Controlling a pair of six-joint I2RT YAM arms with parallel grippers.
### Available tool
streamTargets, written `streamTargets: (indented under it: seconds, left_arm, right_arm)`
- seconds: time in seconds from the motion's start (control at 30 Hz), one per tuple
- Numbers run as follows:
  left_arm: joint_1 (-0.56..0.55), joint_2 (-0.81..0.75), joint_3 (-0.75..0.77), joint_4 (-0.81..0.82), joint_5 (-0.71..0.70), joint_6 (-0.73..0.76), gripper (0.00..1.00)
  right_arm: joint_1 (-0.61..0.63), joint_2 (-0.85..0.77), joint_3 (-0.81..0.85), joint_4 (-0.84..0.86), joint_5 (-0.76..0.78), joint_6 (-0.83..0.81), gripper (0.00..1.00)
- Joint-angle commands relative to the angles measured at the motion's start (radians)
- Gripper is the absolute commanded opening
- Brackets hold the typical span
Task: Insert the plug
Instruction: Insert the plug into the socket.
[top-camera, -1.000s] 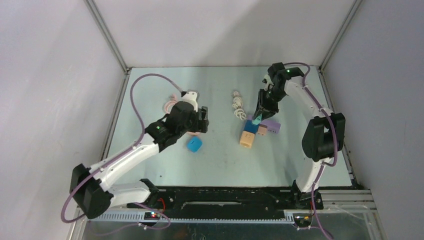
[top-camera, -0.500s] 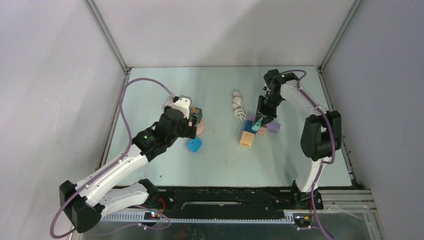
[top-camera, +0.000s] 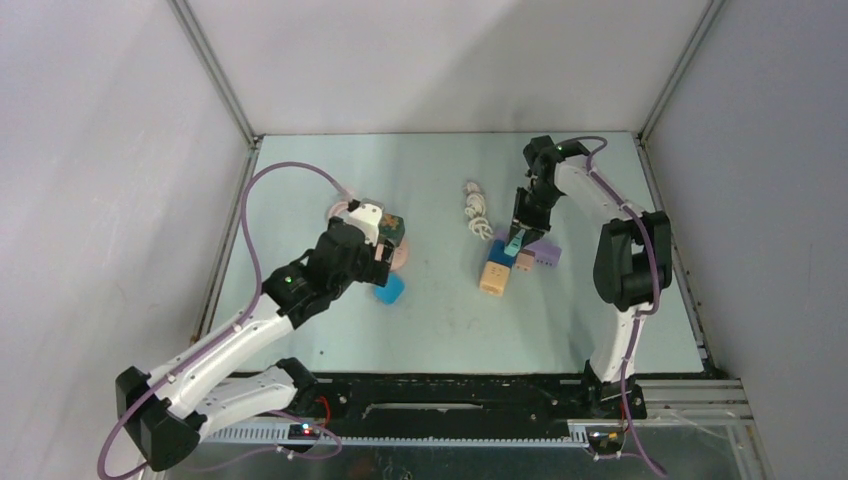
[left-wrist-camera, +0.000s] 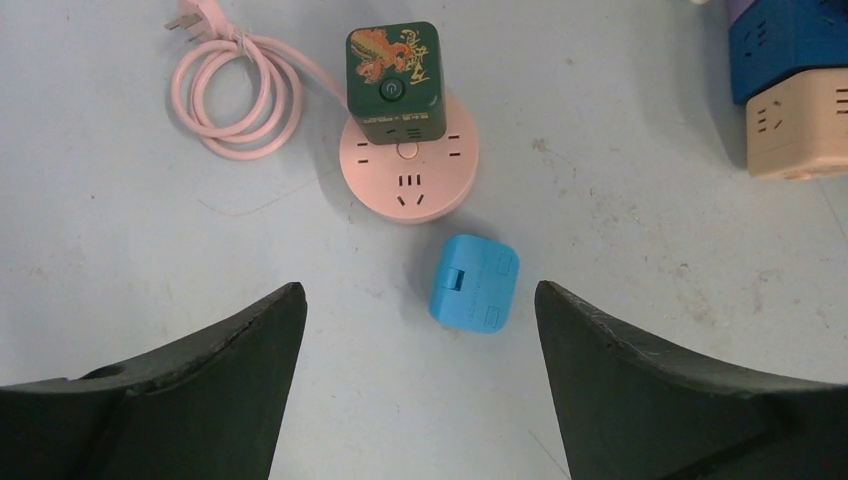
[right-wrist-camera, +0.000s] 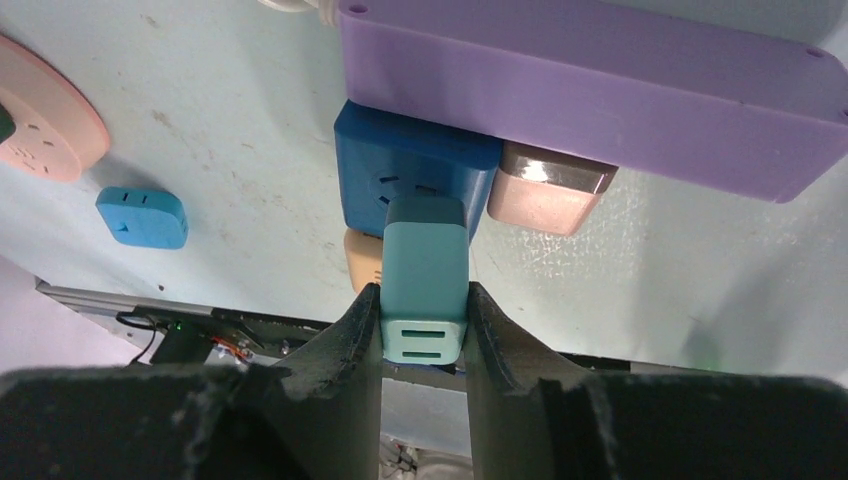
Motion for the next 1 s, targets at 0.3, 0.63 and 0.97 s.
streamTargets:
  seconds: [0.3, 0.63, 0.97]
  left_arm:
    - [0.001, -0.028, -0.026, 0.019, 0.008, 0.045, 0.89]
    - [0.002, -0.035, -0.037, 0.015, 0.001, 0.052, 0.89]
    - [0.003, -0.048, -0.023, 0.002, -0.003, 0.069, 0.89]
  right_arm:
    - [0.018, 0.07, 0.055, -0.047, 0.108, -0.012, 0.0]
    - [0.083, 0.158, 0.099, -0.119, 0.203, -0.012, 0.0]
    - [0.105, 0.186, 0.045, -0.073, 0.178, 0.0, 0.0]
